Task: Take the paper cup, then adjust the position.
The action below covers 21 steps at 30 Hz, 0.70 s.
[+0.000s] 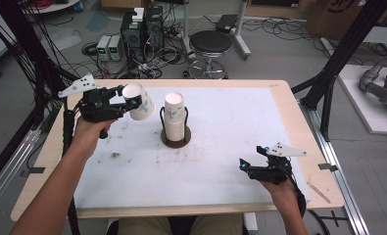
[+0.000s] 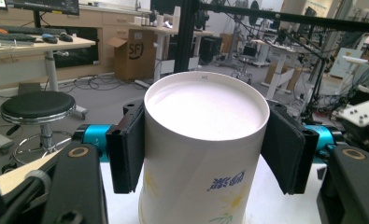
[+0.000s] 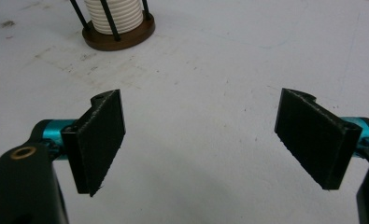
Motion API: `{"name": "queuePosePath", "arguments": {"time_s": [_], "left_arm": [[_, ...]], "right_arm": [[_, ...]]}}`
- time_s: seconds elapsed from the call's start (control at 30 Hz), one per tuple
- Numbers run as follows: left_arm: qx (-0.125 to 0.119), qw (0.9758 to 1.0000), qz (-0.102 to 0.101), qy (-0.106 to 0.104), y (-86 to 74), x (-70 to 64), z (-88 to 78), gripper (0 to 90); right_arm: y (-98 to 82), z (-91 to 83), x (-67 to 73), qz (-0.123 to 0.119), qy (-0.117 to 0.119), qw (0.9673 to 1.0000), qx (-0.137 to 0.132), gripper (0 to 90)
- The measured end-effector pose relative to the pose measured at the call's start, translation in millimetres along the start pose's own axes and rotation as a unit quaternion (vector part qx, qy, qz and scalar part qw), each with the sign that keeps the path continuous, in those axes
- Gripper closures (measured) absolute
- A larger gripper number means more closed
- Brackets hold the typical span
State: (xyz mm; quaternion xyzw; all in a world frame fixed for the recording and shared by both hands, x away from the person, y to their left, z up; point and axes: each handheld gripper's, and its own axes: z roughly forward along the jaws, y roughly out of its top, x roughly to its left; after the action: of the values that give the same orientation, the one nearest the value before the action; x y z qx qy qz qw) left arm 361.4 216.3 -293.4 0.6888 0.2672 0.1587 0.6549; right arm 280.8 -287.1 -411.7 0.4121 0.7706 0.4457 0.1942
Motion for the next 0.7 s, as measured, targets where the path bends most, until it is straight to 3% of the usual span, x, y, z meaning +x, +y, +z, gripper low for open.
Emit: {"name": "queuePosePath", "arguments": {"time_s": [0.5, 0.7], "left_arm": [[0.015, 0.9993, 0.024, -0.024, -24.1, -21.9, -5.3, 36.1], [0.030, 0.9984, 0.024, -0.041, -43.6, -32.4, -2.6, 35.9]], "right_arm": [[6.1, 7.2, 10.3, -0.021, 0.040, 0.9990, -0.003, 16.4], [9.1, 12.2, 15.0, -0.022, 0.056, 0.9982, -0.001, 16.5]]}}
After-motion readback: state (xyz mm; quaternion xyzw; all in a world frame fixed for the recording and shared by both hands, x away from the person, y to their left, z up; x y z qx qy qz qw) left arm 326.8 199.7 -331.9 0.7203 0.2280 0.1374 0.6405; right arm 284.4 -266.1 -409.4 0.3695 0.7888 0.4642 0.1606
